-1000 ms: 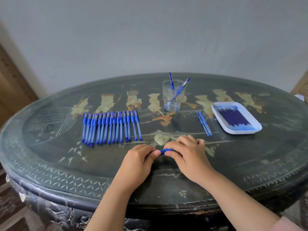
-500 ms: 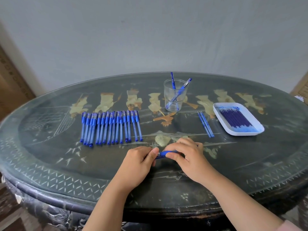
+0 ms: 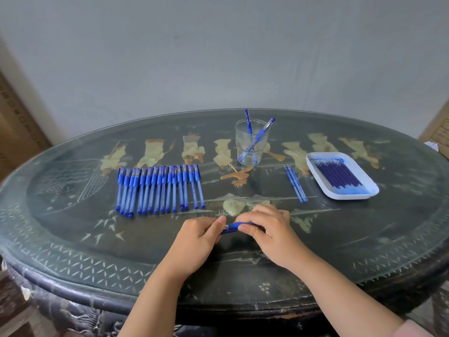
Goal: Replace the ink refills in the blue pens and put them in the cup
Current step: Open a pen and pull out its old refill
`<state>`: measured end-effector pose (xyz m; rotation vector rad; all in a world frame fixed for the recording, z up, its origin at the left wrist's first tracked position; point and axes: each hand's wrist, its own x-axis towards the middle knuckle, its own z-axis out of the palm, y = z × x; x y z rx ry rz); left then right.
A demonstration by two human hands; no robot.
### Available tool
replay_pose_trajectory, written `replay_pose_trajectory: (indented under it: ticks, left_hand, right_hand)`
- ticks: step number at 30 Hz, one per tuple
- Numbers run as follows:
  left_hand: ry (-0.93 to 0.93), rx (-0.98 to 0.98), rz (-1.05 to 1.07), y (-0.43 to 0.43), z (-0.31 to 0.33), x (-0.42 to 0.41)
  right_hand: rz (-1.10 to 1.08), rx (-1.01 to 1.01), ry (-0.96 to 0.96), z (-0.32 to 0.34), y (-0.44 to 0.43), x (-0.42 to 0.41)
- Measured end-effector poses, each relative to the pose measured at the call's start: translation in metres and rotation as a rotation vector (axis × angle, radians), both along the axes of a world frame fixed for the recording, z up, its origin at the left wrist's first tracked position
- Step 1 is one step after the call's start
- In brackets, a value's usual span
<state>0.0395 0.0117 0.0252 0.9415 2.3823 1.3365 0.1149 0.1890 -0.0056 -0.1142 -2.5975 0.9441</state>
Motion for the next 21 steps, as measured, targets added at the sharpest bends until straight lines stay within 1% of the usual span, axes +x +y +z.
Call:
replay_pose_trajectory:
  ticks: [2, 4, 5, 8, 12, 15, 17, 19, 21]
  left_hand:
    - [-0.110, 0.043, 0.052, -0.004, 0.000, -0.003]
    - [-0.299, 0.204, 0.144, -0.009, 0.000, -0.007]
    - [-0.321, 0.241, 0.161, -0.012, 0.001, -0.008]
    - [-0.112, 0.149, 0.147, -0.011, -0.002, -0.006]
    - [0.079, 0.199, 0.188, -0.007, -0.011, -0.005]
    - [0.237, 0.186, 0.263, -0.008, -0.018, -0.007]
    - [0.377, 0.088, 0.285, -0.007, -0.025, -0.008]
    - [0.502, -0.068, 0.314, -0.005, -0.032, -0.009]
    - [0.511, -0.145, 0.352, -0.003, -0.032, -0.008]
  right_hand:
    - [-0.018, -0.049, 0.035, 0.001, 0.003, 0.000]
    - [-0.076, -0.136, 0.092, 0.001, 0.009, -0.001]
    - [-0.084, -0.141, 0.106, 0.000, 0.010, -0.001]
    - [-0.084, -0.087, 0.125, -0.001, 0.006, -0.001]
    - [-0.141, -0.094, 0.183, -0.002, 0.008, -0.001]
    - [-0.162, -0.103, 0.220, -0.002, 0.009, 0.000]
    - [-0.181, -0.101, 0.244, -0.002, 0.009, 0.000]
    - [-0.200, -0.089, 0.246, -0.002, 0.010, 0.000]
    - [-0.221, -0.038, 0.236, -0.004, 0.010, 0.000]
